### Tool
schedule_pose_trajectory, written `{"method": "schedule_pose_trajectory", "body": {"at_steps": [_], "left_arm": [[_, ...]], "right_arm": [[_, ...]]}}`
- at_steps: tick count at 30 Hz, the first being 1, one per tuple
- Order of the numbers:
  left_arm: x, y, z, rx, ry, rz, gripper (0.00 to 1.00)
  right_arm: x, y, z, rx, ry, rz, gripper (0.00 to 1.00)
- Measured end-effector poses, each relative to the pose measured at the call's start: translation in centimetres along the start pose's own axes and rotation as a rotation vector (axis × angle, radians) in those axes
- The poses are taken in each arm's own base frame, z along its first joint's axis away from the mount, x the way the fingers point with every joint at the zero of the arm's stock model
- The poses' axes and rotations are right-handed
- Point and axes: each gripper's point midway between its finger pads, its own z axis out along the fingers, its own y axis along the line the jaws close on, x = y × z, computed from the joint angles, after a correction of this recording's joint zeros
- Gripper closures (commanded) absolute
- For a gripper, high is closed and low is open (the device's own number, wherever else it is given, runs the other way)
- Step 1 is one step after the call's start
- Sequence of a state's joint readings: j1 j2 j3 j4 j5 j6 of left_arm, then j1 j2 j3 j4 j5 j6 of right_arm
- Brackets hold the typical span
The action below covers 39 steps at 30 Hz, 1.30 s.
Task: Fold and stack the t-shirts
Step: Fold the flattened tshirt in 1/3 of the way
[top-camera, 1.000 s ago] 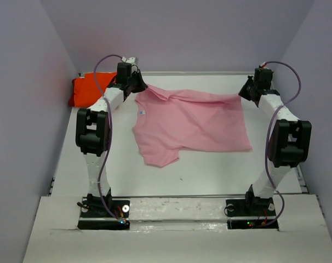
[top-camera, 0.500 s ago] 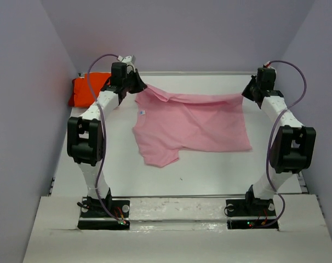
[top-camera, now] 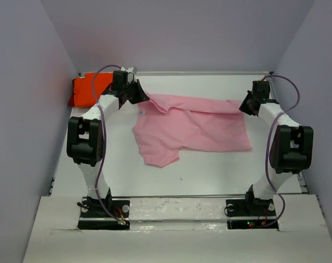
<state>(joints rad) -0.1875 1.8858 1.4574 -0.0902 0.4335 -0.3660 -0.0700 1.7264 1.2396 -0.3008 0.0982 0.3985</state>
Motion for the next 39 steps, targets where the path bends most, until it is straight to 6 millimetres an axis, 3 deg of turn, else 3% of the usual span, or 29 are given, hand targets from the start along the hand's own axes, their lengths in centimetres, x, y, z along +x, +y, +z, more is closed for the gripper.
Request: {"method": "schedule_pose_trajectory", "body": {"at_steps": [8, 13, 14, 15, 16, 17, 18, 22, 27, 35, 39], "left_arm": [[6.0, 0.7, 0.5, 0.055, 0.141, -0.115, 1.00], [7.9, 1.2, 0.3, 0.076, 0.181, -0.178, 1.00], [8.0, 1.2, 0.3, 0.087, 0.183, -0.190, 1.00], [8.2, 1.2, 0.3, 0.093, 0.184, -0.198, 1.00], [8.2, 1.2, 0.3, 0.104, 0.182, -0.206, 1.00], [8.4, 1.3, 0.3, 0.109, 0.183, -0.218, 1.00], [8.6, 1.4, 0.3, 0.117, 0.185, -0.230, 1.00], [9.2, 2.3, 0.0, 0.121, 0.187, -0.279, 1.00], [7.5, 2.3, -1.1, 0.125, 0.146, -0.304, 1.00], [-2.6, -3.2, -5.7, 0.236, -0.077, -0.190, 1.00], [-3.5, -4.0, -6.2, 0.256, -0.096, -0.186, 1.00]], "right_arm": [[3.9, -1.6, 0.7, 0.036, 0.082, 0.016, 1.00], [6.7, -2.8, 0.9, 0.065, 0.139, 0.018, 1.00], [7.0, -2.9, 0.9, 0.068, 0.146, 0.020, 0.89], [7.3, -3.0, 0.9, 0.070, 0.150, 0.020, 0.70], [7.5, -3.1, 0.9, 0.073, 0.155, 0.023, 0.41], [7.8, -3.2, 0.9, 0.075, 0.161, 0.028, 0.33], [8.0, -3.3, 0.9, 0.078, 0.164, 0.029, 0.11], [8.2, -3.4, 0.9, 0.078, 0.170, 0.030, 0.07], [6.5, -2.6, -0.5, 0.051, 0.126, 0.034, 0.07], [0.1, 0.6, -1.9, -0.042, -0.004, 0.044, 0.08], [-0.6, 1.5, -0.6, -0.064, 0.003, 0.046, 0.09]]}}
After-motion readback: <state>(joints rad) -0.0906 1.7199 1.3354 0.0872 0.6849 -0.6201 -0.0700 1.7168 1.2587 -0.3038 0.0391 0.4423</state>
